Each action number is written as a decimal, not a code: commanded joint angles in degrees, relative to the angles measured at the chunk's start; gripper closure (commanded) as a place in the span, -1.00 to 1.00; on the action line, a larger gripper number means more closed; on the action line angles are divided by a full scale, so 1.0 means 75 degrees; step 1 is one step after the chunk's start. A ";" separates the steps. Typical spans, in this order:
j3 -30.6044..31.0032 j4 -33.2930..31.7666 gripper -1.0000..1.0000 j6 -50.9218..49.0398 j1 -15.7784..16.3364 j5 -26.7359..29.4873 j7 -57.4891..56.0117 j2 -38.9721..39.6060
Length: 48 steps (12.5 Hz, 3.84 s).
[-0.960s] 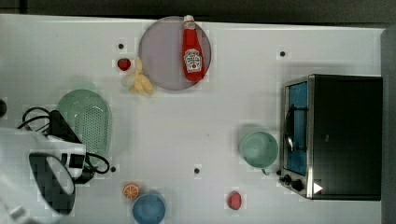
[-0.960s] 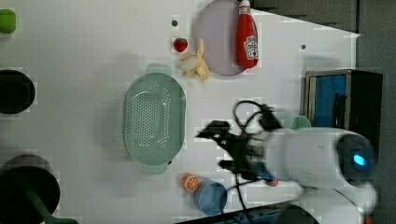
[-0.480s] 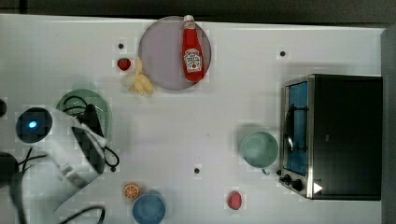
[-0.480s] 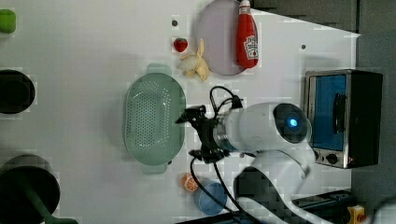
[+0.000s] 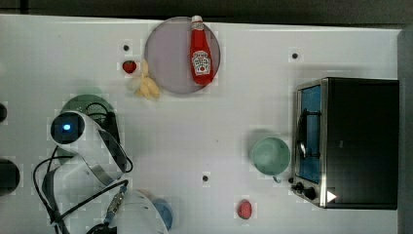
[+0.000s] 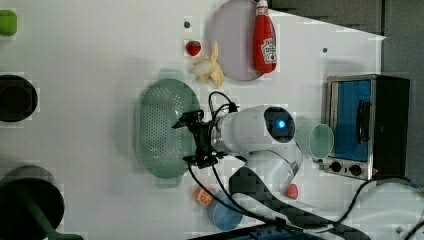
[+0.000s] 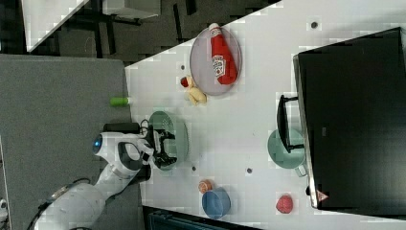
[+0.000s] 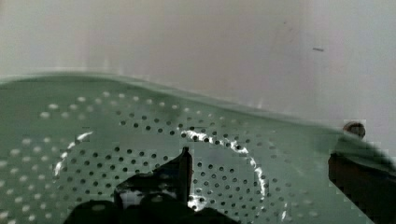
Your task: Drag strainer left to right.
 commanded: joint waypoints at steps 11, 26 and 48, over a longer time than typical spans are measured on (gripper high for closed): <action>-0.0988 -0.0705 -1.00 0.0358 -0.0219 0.0027 0.0418 -0.0570; -0.1996 -0.1433 -1.00 0.0593 -0.1330 0.0024 -0.1110 -0.1031; -0.4396 -0.1501 -1.00 0.0782 -0.1457 0.0024 -0.3870 -0.1152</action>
